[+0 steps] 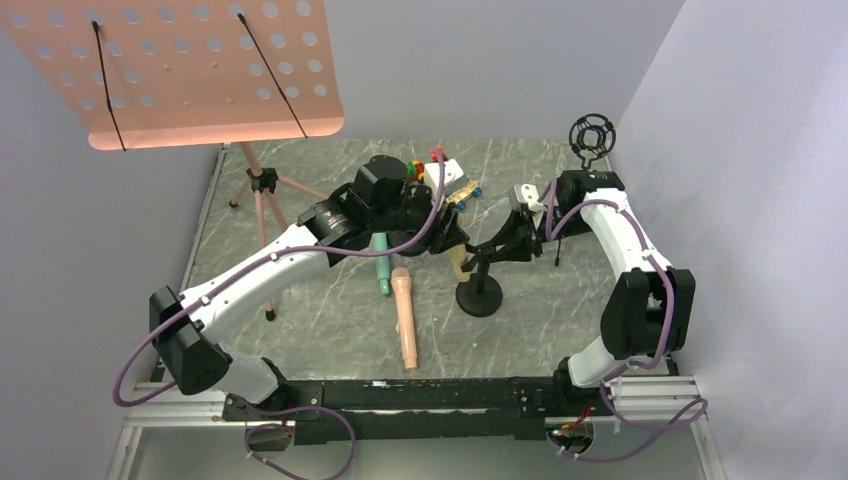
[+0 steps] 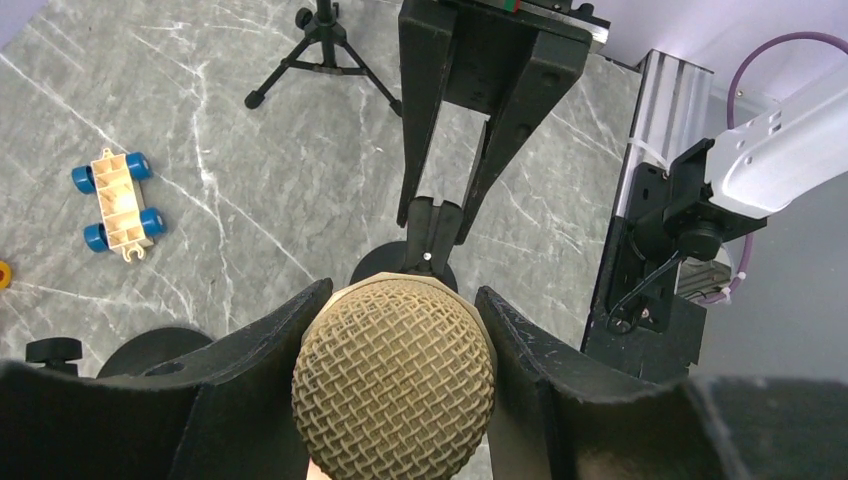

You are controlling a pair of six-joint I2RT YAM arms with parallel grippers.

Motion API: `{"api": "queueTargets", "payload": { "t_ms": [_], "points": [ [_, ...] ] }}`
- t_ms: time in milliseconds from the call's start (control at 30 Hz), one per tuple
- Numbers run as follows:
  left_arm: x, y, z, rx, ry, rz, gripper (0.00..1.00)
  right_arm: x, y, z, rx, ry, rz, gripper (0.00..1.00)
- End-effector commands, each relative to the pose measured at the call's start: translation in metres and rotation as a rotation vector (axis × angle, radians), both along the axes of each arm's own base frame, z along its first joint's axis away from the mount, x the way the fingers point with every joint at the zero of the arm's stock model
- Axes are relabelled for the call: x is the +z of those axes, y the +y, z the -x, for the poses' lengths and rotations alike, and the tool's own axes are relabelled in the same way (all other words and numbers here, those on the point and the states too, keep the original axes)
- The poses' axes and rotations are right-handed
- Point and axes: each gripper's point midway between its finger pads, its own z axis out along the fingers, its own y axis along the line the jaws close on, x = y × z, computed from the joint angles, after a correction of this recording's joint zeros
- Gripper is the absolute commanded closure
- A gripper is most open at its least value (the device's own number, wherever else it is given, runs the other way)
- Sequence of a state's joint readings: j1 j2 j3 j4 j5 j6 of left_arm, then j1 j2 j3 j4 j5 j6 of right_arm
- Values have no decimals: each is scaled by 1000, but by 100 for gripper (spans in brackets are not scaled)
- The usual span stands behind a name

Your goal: Attach the microphones to the stand

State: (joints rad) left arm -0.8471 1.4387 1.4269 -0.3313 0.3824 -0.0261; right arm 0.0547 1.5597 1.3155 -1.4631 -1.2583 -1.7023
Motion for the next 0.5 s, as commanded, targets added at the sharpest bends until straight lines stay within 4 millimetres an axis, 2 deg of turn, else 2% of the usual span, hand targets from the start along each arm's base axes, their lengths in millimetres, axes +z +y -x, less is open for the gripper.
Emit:
{"api": "queueTargets", "payload": {
  "t_ms": [0, 467],
  "points": [
    [20, -12, -1, -41, -60, 68, 100, 7, 3, -1, 13, -18, -16, 95],
    [-15, -23, -8, -40, -9, 37, 100, 4, 3, -3, 15, -12, -14, 95]
  ]
}}
